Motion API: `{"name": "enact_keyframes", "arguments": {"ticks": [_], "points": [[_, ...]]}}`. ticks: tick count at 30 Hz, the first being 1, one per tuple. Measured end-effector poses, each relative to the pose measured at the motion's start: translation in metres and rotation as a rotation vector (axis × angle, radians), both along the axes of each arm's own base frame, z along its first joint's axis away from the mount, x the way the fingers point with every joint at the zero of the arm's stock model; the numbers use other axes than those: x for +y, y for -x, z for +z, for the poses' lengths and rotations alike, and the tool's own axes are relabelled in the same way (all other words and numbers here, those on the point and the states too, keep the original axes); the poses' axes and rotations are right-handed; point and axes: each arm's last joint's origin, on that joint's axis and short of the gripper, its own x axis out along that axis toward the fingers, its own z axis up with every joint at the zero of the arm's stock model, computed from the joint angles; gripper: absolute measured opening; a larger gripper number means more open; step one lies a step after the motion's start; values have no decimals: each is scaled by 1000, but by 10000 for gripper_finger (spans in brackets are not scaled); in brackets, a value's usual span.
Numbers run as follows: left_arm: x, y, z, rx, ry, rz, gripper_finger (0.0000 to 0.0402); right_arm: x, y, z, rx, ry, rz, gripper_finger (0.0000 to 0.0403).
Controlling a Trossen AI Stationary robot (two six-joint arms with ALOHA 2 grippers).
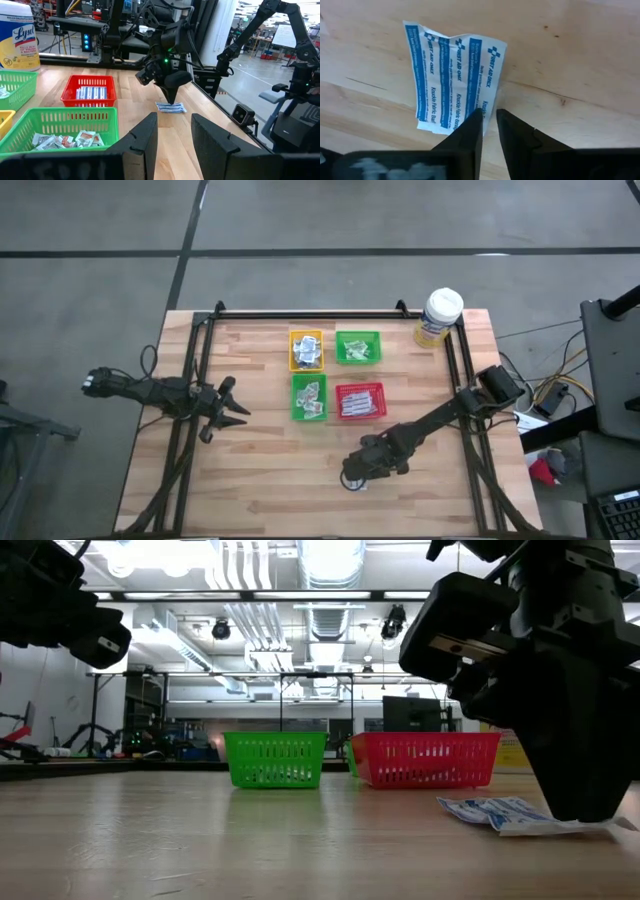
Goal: Pick & Place First Aid Supplies
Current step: Put the blue bandage pack into the red bin
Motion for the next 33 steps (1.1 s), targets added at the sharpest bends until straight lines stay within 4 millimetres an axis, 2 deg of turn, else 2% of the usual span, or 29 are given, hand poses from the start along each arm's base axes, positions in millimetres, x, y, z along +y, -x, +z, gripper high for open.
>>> {"name": "enact_keyframes", "arguments": {"ticks": [14,24,33], "points": [[0,0,0,0,0,0,115,0,-2,7,28,28,19,22],[0,0,0,0,0,0,115,-8,14,27,280,177,126,9],[0,0,0,0,0,0,115,-6,10,40,240,173,235,10]]}}
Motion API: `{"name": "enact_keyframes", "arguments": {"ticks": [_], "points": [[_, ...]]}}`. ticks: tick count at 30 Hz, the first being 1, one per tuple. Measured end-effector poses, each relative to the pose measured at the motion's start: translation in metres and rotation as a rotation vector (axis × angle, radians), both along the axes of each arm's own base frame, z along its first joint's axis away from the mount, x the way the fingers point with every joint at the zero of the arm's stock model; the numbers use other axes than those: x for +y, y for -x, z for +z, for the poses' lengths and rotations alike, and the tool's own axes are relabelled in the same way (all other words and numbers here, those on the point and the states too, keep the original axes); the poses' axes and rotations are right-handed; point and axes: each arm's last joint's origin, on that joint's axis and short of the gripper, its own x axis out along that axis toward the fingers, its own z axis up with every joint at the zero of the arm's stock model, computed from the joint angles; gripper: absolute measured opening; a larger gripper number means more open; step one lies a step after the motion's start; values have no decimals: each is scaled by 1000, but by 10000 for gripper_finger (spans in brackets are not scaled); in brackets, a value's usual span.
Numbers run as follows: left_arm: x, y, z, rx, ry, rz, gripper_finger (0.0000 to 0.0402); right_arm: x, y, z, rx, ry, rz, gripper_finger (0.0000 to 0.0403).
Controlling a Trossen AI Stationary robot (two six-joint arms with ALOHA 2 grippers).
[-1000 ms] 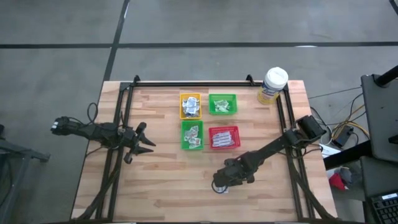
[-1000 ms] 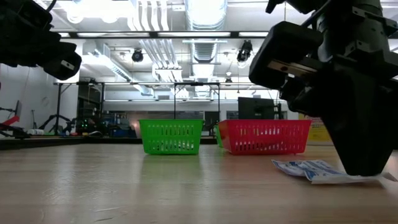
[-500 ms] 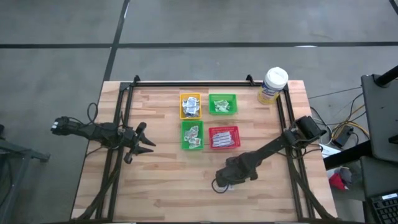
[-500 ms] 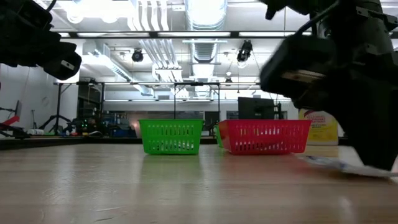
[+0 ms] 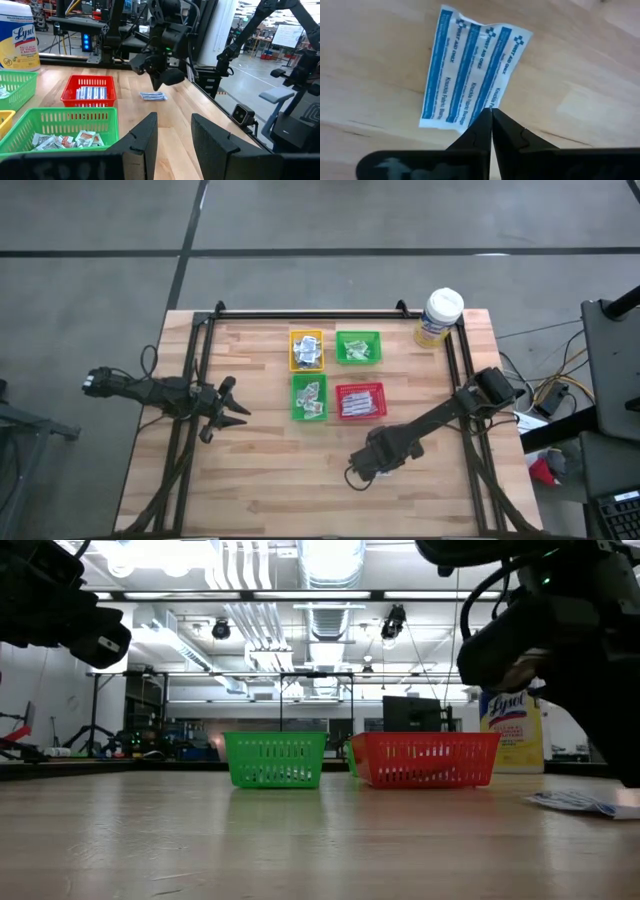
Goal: Pick & Place First Aid Supplies
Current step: Put the blue bandage pack into the red bin
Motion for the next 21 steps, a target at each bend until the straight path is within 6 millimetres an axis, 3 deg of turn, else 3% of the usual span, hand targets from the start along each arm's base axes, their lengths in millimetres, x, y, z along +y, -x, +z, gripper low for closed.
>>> {"name": "enact_keyframes", "arguments": {"ticks": [13,21], "points": [[0,0,0,1,2,1,115,1,2,-2,15,-24,-41,81],[0,0,0,0,1,0,115,1,7,-8,34,-19,-73,89]]}}
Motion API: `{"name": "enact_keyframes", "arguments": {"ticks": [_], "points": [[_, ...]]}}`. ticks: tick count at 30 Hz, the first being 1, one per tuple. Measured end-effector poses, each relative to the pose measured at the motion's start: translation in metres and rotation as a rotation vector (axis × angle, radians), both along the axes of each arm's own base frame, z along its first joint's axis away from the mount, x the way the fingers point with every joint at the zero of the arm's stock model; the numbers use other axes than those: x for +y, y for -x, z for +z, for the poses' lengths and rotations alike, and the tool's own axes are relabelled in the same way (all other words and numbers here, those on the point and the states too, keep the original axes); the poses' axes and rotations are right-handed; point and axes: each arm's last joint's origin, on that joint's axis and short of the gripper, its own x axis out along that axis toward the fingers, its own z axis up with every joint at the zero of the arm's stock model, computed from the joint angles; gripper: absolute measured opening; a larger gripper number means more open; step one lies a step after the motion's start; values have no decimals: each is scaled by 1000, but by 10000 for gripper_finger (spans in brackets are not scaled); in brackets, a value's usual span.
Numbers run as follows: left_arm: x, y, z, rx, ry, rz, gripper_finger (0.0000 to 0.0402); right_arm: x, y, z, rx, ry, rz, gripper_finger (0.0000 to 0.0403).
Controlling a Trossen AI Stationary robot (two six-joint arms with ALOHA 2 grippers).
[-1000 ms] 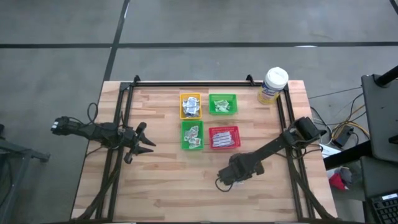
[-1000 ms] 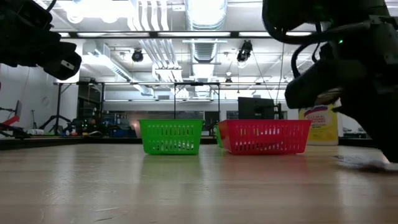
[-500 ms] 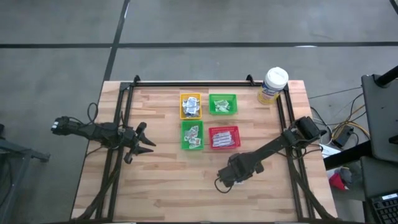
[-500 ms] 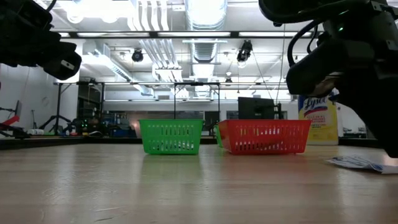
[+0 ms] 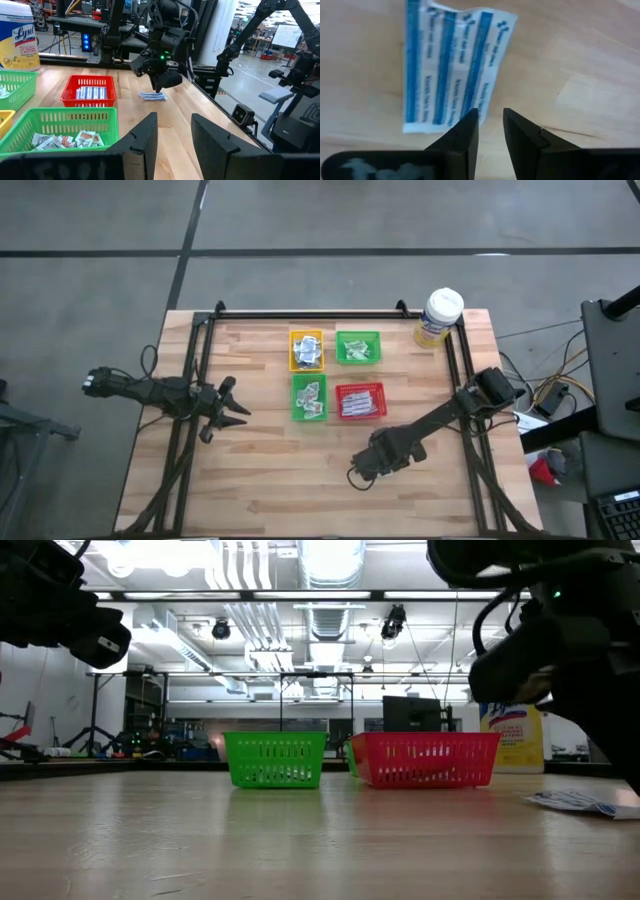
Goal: Pick & Place First Aid Supplies
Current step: Put the blue bandage pack into the red bin
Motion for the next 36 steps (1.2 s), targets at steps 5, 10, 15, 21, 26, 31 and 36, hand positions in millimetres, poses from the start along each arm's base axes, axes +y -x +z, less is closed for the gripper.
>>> {"name": "enact_keyframes", "arguments": {"ticks": [5,10,15,21,26,31,36], "points": [[0,0,0,0,0,0,115,-1,1,-7,-27,-15,-6,91],[0,0,0,0,-2,0,115,0,0,-13,-80,-49,-52,98],[0,0,0,1,-8,-1,115,0,2,-15,-61,-65,-53,107],[0,0,0,1,-9,-1,115,-1,11,-11,4,-63,-44,109],[0,0,0,-1,-23,-2,115,-3,12,-2,-24,-61,-48,108],[0,0,0,-1,-24,-2,115,-1,12,0,-41,-71,-48,114],[0,0,0,-1,-24,-2,115,-1,11,0,-46,-73,-70,120]]}}
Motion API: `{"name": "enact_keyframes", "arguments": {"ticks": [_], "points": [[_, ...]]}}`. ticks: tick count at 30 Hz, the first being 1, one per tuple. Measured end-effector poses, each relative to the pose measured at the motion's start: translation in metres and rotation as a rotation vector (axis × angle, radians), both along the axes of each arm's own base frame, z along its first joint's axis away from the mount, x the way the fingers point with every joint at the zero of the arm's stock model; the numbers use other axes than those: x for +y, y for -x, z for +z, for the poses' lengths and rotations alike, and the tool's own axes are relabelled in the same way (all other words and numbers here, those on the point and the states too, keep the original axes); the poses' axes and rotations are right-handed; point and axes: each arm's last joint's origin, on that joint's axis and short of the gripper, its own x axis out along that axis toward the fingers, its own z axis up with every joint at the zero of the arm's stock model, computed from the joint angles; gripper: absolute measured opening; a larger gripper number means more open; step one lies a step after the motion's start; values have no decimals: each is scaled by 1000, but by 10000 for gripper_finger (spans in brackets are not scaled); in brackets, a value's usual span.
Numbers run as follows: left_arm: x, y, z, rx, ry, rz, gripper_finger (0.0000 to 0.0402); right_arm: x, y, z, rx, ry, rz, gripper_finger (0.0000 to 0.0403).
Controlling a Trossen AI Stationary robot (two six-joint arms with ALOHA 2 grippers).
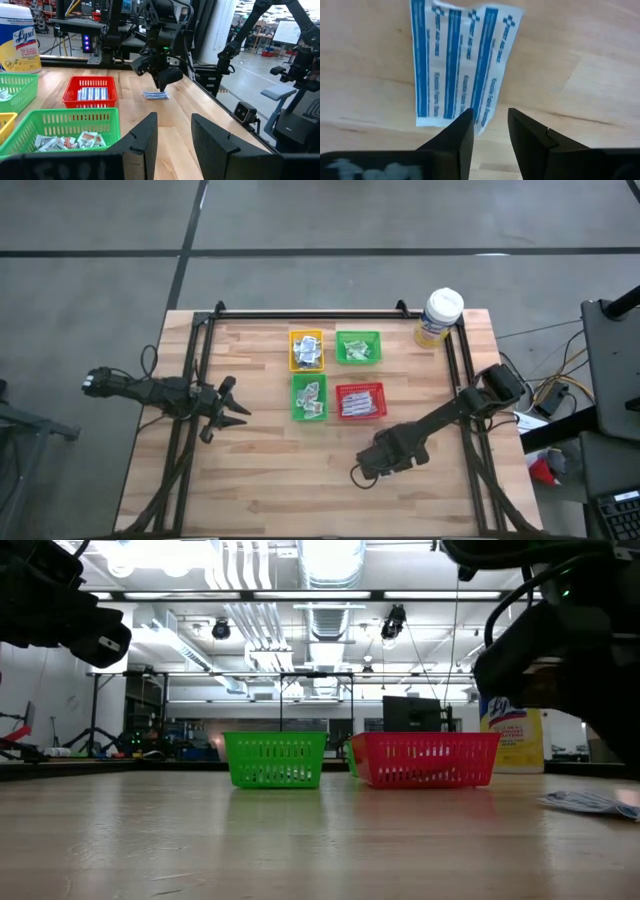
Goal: Pick & Place First Aid Supplies
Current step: Put the blue bandage pack into the red bin
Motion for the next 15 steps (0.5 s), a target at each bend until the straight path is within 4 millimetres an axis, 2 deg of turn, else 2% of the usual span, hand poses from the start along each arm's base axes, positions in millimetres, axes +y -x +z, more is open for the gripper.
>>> {"name": "enact_keyframes", "arguments": {"ticks": [10,15], "points": [[0,0,0,0,-6,0,115,1,2,-16,-6,-18,-45,132],[0,0,0,5,-7,-1,115,0,4,-22,5,-22,-42,113]]}}
